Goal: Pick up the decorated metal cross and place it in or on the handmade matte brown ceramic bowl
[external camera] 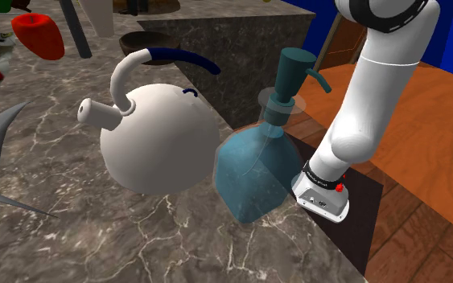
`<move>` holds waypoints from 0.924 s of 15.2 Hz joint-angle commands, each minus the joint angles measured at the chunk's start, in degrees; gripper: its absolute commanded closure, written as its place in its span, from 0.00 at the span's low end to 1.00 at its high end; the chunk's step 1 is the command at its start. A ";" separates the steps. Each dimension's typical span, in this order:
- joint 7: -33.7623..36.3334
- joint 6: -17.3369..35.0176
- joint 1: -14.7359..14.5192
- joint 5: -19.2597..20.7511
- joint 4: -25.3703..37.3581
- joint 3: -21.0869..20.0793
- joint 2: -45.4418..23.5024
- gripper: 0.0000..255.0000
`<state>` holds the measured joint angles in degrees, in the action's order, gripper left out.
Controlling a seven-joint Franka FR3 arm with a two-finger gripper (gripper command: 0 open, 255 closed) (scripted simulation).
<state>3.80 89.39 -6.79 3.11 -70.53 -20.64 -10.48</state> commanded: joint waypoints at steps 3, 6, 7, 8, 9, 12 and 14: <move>-5.01 0.75 3.39 -1.63 -2.25 1.86 1.58 1.00; -5.30 3.63 3.72 -2.12 -6.36 1.99 2.87 1.00; -5.39 4.56 3.82 -2.26 -7.65 2.03 3.25 1.00; -5.47 5.47 3.90 -2.39 -8.89 2.06 3.60 1.00; -5.55 6.36 3.98 -2.51 -10.10 2.09 3.93 1.00; -5.77 8.99 4.17 -2.82 -13.54 2.18 4.78 1.00; -5.90 10.69 4.26 -2.99 -15.69 2.23 5.24 1.00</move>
<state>-1.85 99.08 -2.70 0.33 -84.71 -18.51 -5.78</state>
